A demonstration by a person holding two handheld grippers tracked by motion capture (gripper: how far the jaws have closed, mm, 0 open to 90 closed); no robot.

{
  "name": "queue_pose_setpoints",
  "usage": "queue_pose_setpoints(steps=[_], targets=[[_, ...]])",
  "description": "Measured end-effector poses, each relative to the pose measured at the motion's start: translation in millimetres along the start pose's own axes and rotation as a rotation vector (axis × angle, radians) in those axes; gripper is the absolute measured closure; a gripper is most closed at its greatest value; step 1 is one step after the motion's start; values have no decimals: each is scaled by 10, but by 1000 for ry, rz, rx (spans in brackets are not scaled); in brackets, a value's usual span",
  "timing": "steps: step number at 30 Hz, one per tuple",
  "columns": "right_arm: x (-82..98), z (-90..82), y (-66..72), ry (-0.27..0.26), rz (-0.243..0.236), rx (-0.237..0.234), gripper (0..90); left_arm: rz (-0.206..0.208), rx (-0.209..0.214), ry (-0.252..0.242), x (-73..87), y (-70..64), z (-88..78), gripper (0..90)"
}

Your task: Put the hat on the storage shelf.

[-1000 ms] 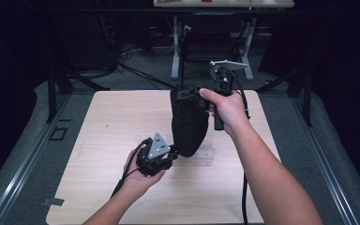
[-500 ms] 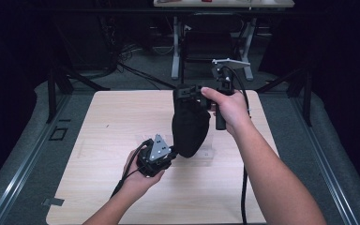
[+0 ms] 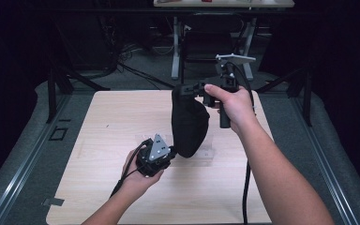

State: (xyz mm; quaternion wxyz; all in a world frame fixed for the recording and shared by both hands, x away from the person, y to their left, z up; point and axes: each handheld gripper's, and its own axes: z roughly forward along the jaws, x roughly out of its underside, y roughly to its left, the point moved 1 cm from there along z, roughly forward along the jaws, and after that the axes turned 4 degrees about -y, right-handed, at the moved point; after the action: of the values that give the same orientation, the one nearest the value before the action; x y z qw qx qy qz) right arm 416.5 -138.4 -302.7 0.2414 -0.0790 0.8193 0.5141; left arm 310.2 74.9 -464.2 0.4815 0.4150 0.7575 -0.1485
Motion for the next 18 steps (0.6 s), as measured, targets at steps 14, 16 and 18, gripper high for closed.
queue_pose_setpoints(steps=[14,16,18], targets=[[11,-171,-37,-7,-10,24,780,-3,-6,-3,12,27,-16,794],[14,-196,-46,-6,-13,29,780,-2,-7,-4,15,31,-18,796],[18,-232,-50,-11,-14,32,780,5,-10,0,18,43,-26,798]])
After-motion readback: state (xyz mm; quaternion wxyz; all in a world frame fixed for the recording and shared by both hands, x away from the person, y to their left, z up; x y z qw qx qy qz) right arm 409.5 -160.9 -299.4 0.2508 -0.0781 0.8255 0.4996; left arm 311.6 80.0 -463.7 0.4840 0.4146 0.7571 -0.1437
